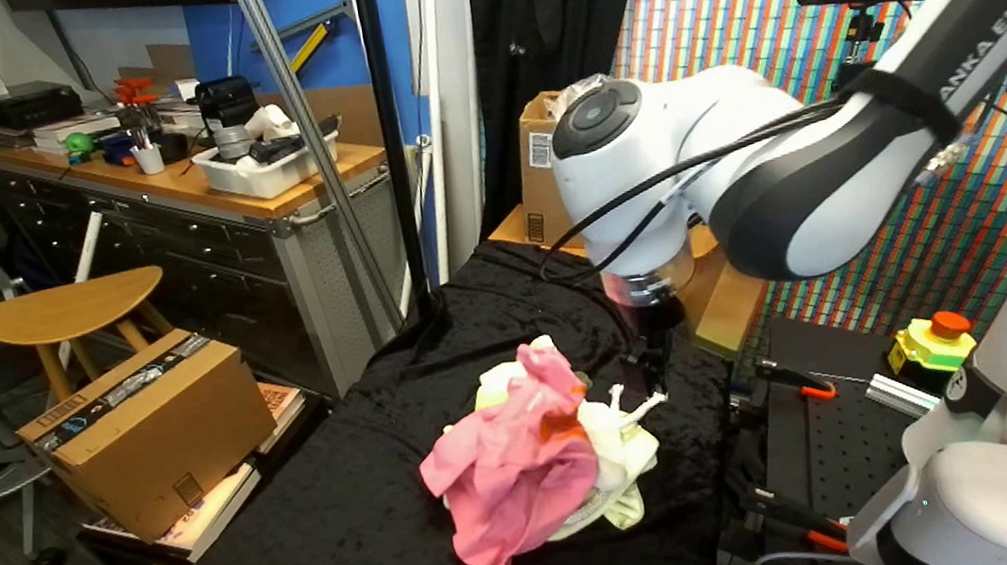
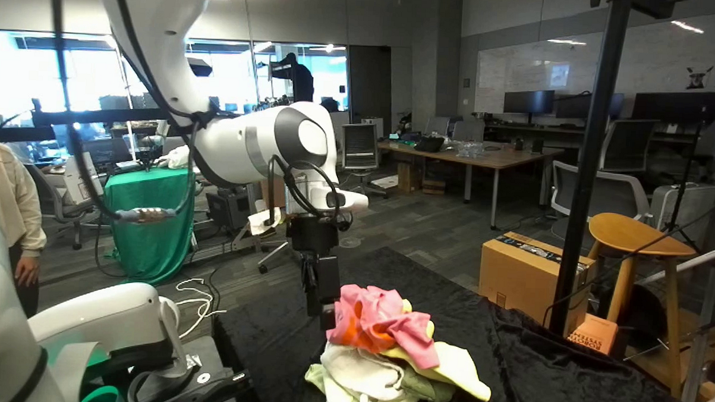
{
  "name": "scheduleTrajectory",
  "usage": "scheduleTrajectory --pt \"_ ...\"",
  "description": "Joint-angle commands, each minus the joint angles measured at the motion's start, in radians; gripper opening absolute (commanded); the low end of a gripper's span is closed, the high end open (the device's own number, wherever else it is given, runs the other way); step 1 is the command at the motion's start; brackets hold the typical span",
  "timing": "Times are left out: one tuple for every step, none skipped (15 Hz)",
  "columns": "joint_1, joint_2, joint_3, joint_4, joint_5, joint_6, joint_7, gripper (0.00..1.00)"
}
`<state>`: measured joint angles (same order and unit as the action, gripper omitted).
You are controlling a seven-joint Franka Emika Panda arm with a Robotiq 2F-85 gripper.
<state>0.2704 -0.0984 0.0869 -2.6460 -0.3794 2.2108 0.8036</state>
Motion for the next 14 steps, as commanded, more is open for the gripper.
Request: scheduleTrajectory --pt "-0.067 -0.250 0.036 -0.175 -0.024 0.123 -0.063 1.00" --pt "-0.080 -0.302 0.041 -0.208 -0.019 0.144 -0.091 1.00" --pt "-0.091 -0.261 0.049 -0.106 0.005 0.112 -0.128 1.00" --pt "-0.102 -0.297 0.052 -0.123 0.012 0.127 -0.155 1.00" --pt "-0.108 -0.332 0.049 -0.118 0.033 0.120 -0.196 1.00" --pt "-0.114 -0.350 0.047 -0.113 0.052 0.123 -0.231 1.00" --pt "-0.120 -0.368 0.038 -0.106 0.078 0.124 -0.277 1.00" --pt "-0.125 -0.385 0.031 -0.102 0.107 0.122 -0.321 1.00" --pt "-0.136 -0.393 0.027 -0.100 0.129 0.130 -0.356 1.00" --pt "-0.159 -0.356 0.079 -0.098 0.116 0.114 -0.297 1.00" --pt "-0.165 -0.369 0.074 -0.097 0.128 0.115 -0.325 1.00" --pt "-0.170 -0.378 0.072 -0.097 0.132 0.115 -0.339 1.00" --pt "-0.171 -0.382 0.072 -0.097 0.135 0.115 -0.344 1.00" --pt "-0.171 -0.383 0.071 -0.097 0.136 0.115 -0.346 1.00"
